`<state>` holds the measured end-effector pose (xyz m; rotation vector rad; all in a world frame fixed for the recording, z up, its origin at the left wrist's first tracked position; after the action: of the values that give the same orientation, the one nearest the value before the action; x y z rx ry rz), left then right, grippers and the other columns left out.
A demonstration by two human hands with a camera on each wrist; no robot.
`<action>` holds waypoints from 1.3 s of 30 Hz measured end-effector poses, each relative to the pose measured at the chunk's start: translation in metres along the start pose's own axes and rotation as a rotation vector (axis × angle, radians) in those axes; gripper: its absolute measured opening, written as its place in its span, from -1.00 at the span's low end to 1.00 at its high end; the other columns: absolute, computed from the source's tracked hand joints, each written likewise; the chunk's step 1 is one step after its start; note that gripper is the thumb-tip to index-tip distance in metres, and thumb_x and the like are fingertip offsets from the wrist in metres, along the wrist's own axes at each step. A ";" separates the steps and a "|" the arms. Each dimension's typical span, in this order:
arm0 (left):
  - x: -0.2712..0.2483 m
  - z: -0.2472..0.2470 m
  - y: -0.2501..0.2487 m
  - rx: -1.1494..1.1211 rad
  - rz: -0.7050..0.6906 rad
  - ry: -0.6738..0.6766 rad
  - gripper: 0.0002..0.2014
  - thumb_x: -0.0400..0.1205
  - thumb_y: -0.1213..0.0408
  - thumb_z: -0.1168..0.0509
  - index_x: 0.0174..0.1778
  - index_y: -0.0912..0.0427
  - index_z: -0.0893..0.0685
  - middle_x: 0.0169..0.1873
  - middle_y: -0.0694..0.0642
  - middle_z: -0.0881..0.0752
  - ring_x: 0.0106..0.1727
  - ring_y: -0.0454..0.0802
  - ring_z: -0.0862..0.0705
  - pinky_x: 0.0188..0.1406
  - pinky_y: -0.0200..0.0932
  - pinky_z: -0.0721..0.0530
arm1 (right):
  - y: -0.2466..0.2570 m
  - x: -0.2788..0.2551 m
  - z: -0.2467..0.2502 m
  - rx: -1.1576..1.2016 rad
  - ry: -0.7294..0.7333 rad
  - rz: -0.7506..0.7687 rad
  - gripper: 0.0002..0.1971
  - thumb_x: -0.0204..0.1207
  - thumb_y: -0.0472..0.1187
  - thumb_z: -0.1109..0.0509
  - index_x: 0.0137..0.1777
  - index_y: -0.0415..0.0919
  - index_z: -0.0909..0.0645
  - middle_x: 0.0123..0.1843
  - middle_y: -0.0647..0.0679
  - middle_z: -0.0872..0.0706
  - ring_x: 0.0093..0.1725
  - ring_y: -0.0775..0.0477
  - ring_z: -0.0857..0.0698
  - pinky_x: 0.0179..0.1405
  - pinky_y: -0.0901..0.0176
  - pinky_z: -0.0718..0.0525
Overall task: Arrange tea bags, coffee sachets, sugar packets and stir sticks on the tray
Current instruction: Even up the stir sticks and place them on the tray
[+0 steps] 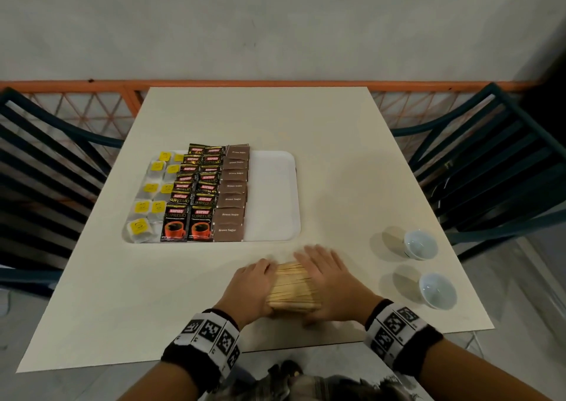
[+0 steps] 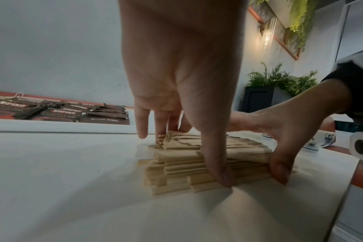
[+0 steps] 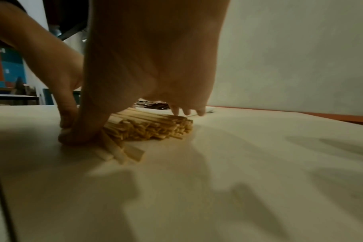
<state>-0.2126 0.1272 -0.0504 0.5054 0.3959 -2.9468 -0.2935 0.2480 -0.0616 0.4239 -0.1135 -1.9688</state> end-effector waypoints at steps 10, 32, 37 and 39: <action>0.000 -0.005 -0.002 -0.104 0.041 -0.018 -0.26 0.51 0.18 -0.34 0.55 0.18 -0.13 0.44 0.12 -0.28 0.38 0.08 -0.35 0.29 -0.03 -0.52 | 0.001 -0.007 -0.024 0.320 0.073 -0.202 0.04 0.16 0.49 -0.06 0.44 0.06 0.48 0.65 -0.22 0.27 0.63 -0.24 0.32 0.57 -0.18 0.30; -0.012 -0.021 0.008 -0.138 -0.013 -0.097 -0.15 0.41 -0.16 0.13 0.62 0.19 -0.09 0.53 0.13 -0.30 0.53 0.06 -0.28 0.47 0.04 -0.25 | 0.007 0.004 -0.012 0.451 -0.214 -0.133 0.11 0.16 0.44 -0.37 0.57 0.15 0.22 0.65 -0.08 0.25 0.64 -0.06 0.26 0.63 -0.02 0.03; -0.003 -0.011 0.008 0.021 -0.046 -0.112 -0.25 0.17 -0.14 -0.40 0.25 0.18 -0.59 0.05 0.04 -0.70 -0.04 -0.03 -0.74 -0.14 -0.11 -0.70 | 0.015 0.021 0.000 0.092 0.014 0.062 0.00 0.36 0.29 -0.36 0.63 -0.16 0.06 0.67 -0.15 -0.01 0.66 -0.15 0.15 0.65 -0.08 0.14; 0.001 -0.002 0.005 0.034 -0.018 -0.085 -0.22 0.31 -0.03 -0.44 0.42 0.24 -0.43 0.24 0.12 -0.57 0.17 0.07 -0.62 0.13 -0.02 -0.54 | 0.025 0.033 0.006 0.066 0.117 0.101 -0.11 0.39 0.08 -0.45 0.60 -0.22 -0.08 0.59 -0.16 -0.22 0.59 -0.16 -0.14 0.60 0.06 0.03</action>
<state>-0.2122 0.1231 -0.0541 0.3815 0.3431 -2.9847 -0.2857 0.2074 -0.0576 0.5649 -0.1234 -1.8402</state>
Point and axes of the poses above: each hand's wrist, its own x-axis towards the middle knuckle, its own z-axis out of the back of the hand, y = z × x, the point moved 6 cm from there along x, towards the middle knuckle
